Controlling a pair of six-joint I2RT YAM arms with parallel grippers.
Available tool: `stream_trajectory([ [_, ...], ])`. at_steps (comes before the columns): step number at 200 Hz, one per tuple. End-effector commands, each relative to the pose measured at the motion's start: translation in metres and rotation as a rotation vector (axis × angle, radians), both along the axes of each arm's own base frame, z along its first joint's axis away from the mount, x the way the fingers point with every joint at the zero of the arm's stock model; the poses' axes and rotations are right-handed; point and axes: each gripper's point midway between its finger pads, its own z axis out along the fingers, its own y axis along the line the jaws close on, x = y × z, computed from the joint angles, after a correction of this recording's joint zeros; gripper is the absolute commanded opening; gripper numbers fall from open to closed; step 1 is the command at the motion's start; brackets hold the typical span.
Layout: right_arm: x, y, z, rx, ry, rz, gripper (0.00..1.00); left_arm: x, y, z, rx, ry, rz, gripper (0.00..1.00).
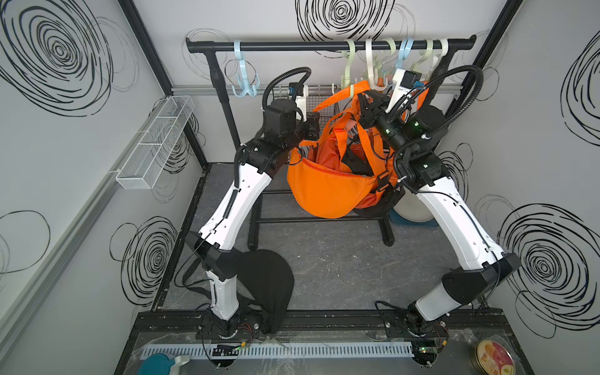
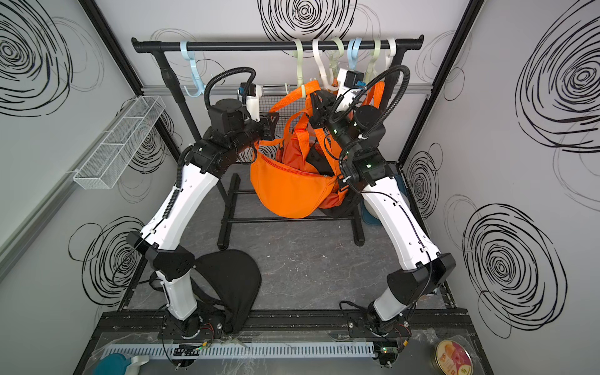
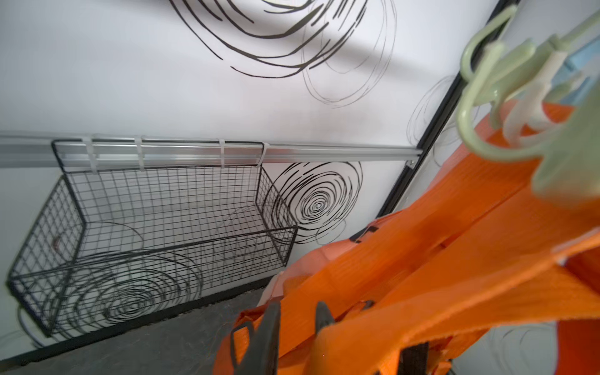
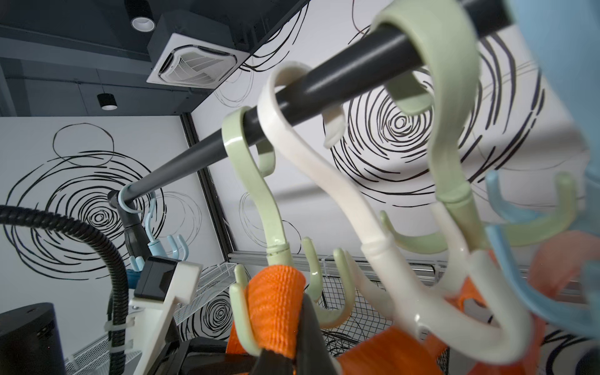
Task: Hang the bag on a hook
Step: Hang the bag on the hook.
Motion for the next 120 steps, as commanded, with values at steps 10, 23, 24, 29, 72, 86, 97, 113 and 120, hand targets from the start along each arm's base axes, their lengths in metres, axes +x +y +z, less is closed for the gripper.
stream_trajectory([
  [10,0.015,0.009,-0.071,-0.098,0.216,0.006,0.22,-0.027,0.018,0.036,-0.023,-0.084,0.019,0.50],
  [23,0.010,0.011,-0.074,-0.097,0.222,0.017,0.33,-0.034,0.017,0.033,-0.014,-0.079,0.006,0.61],
  [24,0.010,0.011,-0.074,-0.097,0.221,0.018,0.33,-0.035,0.017,0.033,-0.013,-0.080,0.006,0.61],
  [29,0.008,0.011,-0.074,-0.097,0.221,0.020,0.38,-0.039,0.017,0.033,-0.011,-0.080,0.005,0.64],
  [72,-0.019,0.010,-0.059,-0.097,0.169,0.034,0.54,-0.068,0.021,0.029,0.018,-0.088,-0.006,0.89],
  [86,-0.035,0.011,-0.047,-0.106,0.123,0.048,0.59,-0.084,0.027,0.029,0.033,-0.117,0.001,1.00],
  [97,-0.049,0.011,-0.038,-0.135,0.079,0.032,0.63,-0.098,0.036,0.026,0.039,-0.149,0.018,0.99],
  [113,-0.066,0.011,-0.029,-0.189,0.009,-0.026,0.67,-0.116,0.059,0.018,0.035,-0.198,0.066,0.99],
  [120,-0.072,0.011,-0.029,-0.208,-0.016,-0.046,0.73,-0.123,0.072,0.012,0.032,-0.216,0.101,0.99],
])
